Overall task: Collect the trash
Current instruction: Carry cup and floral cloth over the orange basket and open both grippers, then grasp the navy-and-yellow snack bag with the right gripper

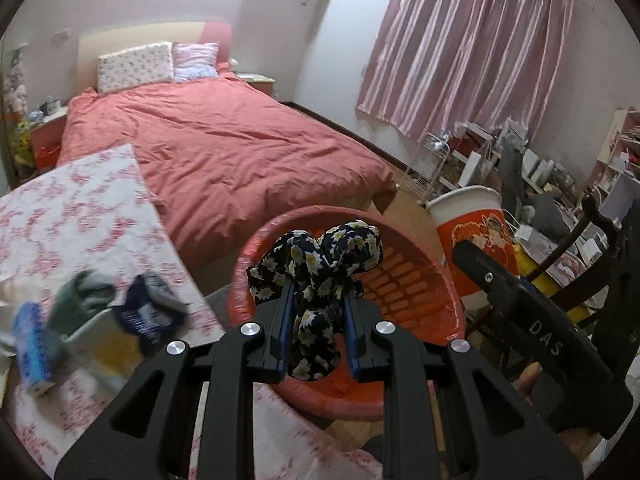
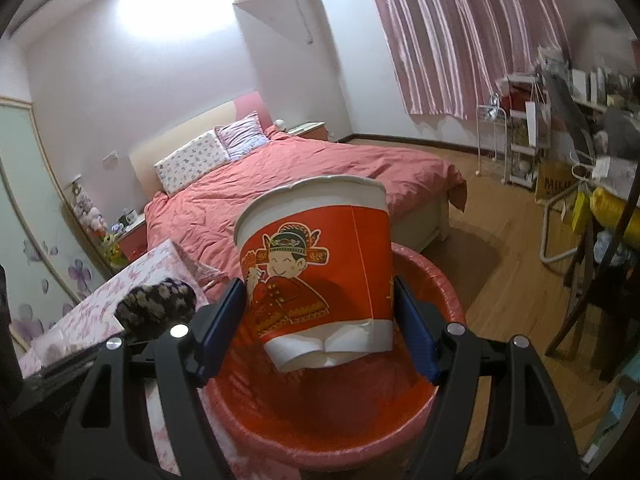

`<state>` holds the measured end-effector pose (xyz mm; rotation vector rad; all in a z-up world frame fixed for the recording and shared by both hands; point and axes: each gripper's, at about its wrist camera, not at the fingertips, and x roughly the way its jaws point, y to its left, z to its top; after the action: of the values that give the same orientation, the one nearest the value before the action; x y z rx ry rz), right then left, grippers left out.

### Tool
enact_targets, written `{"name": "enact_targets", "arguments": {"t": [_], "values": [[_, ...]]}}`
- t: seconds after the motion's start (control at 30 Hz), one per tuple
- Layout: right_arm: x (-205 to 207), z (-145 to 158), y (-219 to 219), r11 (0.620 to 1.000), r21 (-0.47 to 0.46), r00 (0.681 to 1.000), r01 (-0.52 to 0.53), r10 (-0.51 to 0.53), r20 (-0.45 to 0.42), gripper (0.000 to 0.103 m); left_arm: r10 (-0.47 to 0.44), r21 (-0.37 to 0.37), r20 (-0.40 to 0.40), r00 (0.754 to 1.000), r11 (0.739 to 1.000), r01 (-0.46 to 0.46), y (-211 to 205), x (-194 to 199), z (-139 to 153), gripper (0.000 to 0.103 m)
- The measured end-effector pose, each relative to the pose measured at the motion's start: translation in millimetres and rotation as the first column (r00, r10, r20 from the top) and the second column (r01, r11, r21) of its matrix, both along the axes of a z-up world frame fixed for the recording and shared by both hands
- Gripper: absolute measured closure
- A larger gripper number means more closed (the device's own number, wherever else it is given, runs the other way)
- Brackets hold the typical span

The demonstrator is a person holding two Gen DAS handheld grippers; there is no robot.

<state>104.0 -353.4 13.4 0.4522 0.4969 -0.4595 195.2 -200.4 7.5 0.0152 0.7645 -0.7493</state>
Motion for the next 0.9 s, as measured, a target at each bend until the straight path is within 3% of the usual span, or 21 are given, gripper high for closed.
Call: {"name": "enact_targets", "arguments": {"t": [0.4, 0.43, 0.5, 0.57, 0.73, 0.9], "values": [[18.7, -19.2, -34.9, 0.996, 0.09, 1.0, 0.006, -0.008, 0.02, 0.031, -0.048, 0.035, -0.047, 0.998, 0.998, 0.05, -28.1, 13.4, -16.0, 0.08], [19.9, -22.1, -38.0, 0.994, 0.108, 1.0, 0.007, -0.01, 0.022, 0.03, -0.044, 0.043, -0.053, 0.998, 0.998, 0.047, -29.3, 14.4, -18.3, 0.078], [21.2, -26.1, -42.2, 0.991, 0.131, 1.0, 0.007, -0.01, 0.021, 0.03, -0.036, 0.057, -0.068, 0.997, 0.998, 0.04, -29.3, 15.5, -22.5, 0.059], [22.4, -29.1, -42.8, 0.99, 0.139, 1.0, 0.006, -0.008, 0.012, 0.03, -0.022, 0.067, -0.078, 0.997, 0.997, 0.028, -27.4, 16.3, -25.2, 0.053], [19.2, -27.4, -36.5, 0.992, 0.122, 1.0, 0.01, -0.009, -0.003, 0.025, 0.007, 0.086, -0.101, 0.995, 0.996, 0.002, -18.4, 16.8, -25.2, 0.047], [19.7, -19.3, -19.2, 0.998, 0.062, 1.0, -0.006, 0.008, -0.03, 0.025, 0.049, 0.117, -0.049, 0.998, 0.992, -0.043, 3.3, 8.8, -17.2, 0.045]]}}
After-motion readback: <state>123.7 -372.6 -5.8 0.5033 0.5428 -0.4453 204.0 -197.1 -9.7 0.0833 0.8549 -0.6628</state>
